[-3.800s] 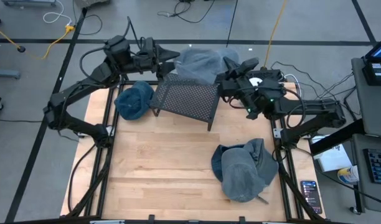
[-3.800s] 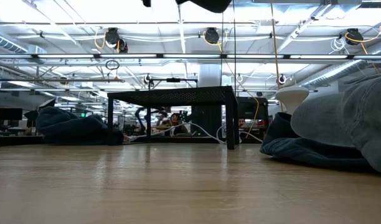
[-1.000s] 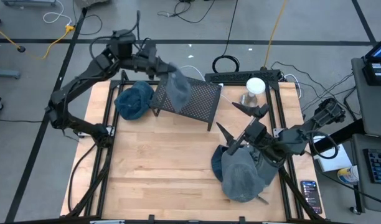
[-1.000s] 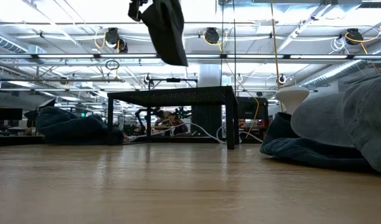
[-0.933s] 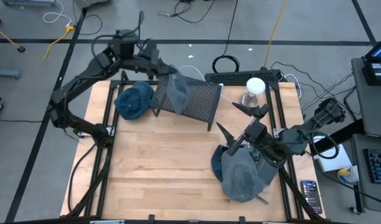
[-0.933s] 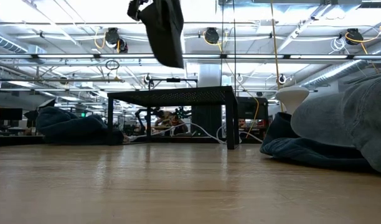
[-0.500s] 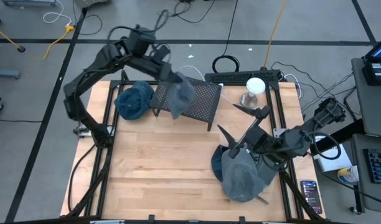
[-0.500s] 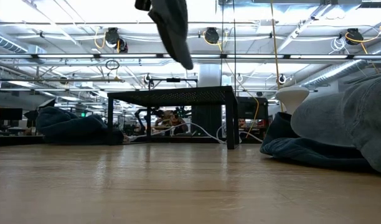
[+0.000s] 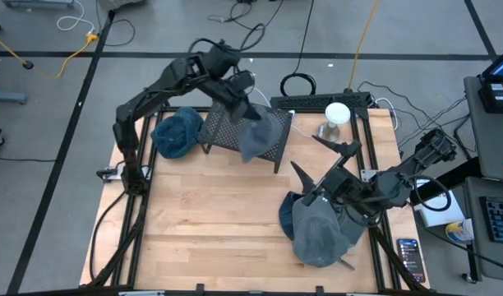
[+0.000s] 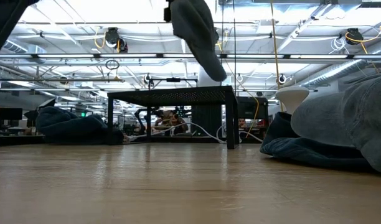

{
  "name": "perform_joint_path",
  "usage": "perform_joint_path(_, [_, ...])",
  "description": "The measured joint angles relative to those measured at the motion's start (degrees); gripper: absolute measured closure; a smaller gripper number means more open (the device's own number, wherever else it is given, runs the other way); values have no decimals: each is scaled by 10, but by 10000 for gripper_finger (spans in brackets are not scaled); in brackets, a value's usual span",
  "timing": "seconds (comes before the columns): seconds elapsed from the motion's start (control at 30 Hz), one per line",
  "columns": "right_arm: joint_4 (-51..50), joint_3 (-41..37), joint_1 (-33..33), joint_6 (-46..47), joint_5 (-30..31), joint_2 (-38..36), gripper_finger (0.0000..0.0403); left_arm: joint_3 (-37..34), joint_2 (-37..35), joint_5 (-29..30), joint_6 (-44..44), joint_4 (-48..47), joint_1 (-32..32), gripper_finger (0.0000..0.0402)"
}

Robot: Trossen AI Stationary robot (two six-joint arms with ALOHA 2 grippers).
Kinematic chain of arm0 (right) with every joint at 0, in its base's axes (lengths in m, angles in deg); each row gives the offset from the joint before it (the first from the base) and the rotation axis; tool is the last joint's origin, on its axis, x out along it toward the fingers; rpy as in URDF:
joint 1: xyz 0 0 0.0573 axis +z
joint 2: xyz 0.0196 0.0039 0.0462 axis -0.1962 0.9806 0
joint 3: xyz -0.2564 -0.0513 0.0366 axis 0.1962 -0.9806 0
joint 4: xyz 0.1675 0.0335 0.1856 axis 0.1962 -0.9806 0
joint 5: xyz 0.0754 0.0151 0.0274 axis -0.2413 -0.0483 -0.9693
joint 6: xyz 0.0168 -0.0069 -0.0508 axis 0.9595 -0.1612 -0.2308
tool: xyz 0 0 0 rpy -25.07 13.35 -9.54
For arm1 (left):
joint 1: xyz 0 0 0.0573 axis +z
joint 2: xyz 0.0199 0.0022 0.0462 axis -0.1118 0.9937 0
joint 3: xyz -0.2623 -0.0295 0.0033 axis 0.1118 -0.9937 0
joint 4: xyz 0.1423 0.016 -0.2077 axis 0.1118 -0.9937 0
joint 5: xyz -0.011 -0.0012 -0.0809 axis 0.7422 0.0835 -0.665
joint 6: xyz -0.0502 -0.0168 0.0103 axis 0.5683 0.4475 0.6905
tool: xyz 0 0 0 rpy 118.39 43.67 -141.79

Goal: Pick & Place hat
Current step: Put the left gray cap on the shelf

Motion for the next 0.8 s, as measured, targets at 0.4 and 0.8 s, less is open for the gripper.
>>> perform_joint_path(0.4, [0,0,0,36,-1,0,37,0,28,-113,-161,6,29,401])
perform_joint_path(0.8, [0,0,0,40,1,0,37,-1,41,-90,-282,-4,42,401])
